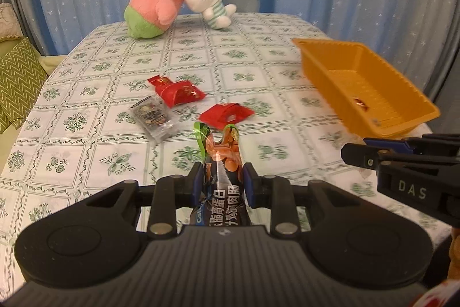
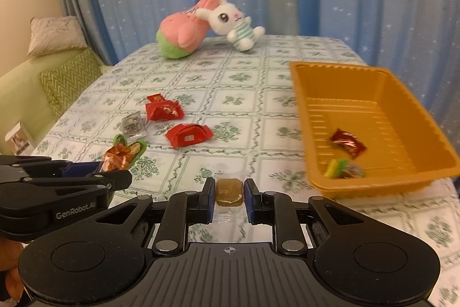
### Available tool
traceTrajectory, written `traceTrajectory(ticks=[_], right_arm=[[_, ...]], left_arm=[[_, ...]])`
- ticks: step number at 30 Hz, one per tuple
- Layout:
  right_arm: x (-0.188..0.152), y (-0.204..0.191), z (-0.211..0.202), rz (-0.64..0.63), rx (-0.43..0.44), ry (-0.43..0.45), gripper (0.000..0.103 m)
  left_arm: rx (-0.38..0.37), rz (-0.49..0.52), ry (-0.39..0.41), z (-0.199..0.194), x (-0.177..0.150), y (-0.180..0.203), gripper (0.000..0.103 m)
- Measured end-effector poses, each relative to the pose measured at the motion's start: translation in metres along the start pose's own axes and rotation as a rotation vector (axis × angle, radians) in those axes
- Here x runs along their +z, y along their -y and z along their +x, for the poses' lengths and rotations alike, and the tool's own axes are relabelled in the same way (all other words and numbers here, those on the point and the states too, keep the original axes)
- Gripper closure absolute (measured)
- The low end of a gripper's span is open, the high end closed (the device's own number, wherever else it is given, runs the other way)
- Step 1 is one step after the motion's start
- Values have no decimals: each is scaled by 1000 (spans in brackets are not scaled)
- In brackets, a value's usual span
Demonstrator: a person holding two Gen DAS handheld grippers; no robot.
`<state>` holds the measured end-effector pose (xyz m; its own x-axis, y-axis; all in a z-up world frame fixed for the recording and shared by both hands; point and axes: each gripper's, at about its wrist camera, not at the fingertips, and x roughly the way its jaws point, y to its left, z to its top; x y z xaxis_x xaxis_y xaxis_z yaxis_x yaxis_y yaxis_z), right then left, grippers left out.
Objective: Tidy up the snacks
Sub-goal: 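Grasp the dark chocolate bar with the left tool while the right tool grasps the caramel, then carry both candies over the orange tray and open both tools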
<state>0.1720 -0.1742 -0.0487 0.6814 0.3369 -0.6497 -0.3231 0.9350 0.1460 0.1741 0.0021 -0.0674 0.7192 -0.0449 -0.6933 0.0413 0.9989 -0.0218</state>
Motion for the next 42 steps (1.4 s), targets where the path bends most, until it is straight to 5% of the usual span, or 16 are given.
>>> traceTrajectory(ticks=[20,42], right_arm=[[-9,35,-90,80,-120,59,82],[3,95,-113,154,-198,100,81]], left_arm=[[-121,59,55,-54,14,64,77],[-240,103,41,-35,41,116,77]])
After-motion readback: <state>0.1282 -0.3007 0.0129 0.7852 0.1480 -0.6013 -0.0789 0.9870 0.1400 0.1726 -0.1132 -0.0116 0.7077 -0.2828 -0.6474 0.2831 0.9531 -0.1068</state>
